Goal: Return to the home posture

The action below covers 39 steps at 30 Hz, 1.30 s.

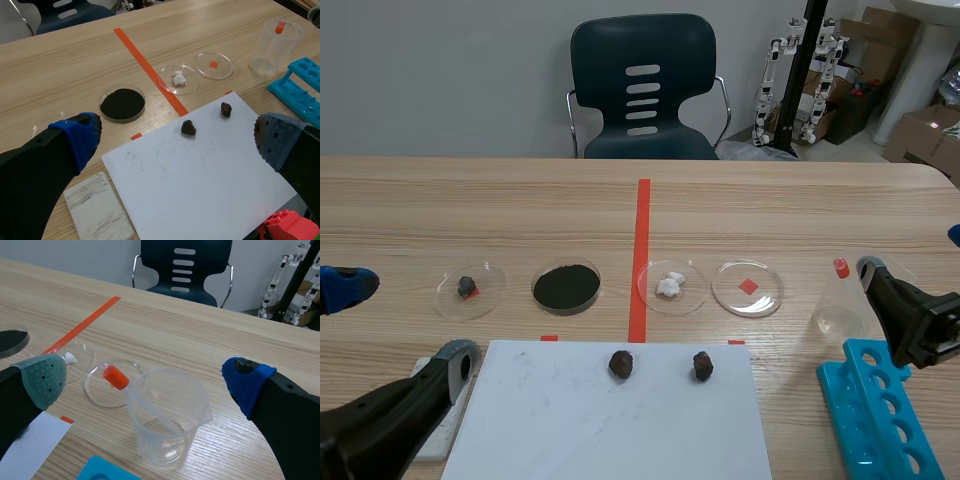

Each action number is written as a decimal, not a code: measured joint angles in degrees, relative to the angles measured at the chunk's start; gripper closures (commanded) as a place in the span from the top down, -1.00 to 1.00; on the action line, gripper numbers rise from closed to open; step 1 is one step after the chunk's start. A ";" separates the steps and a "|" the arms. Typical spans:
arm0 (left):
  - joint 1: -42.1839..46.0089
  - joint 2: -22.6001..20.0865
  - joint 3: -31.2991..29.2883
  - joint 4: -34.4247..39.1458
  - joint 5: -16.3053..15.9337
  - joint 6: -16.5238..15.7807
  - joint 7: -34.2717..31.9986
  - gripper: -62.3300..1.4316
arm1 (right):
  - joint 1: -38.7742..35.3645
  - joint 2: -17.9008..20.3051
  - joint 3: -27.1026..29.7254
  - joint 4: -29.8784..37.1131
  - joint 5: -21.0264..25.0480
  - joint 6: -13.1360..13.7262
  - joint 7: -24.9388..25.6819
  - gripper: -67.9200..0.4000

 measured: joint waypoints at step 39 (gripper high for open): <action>0.00 0.00 0.00 0.00 0.00 0.00 0.00 1.00 | -1.84 0.02 0.00 1.99 0.02 -0.02 0.00 1.00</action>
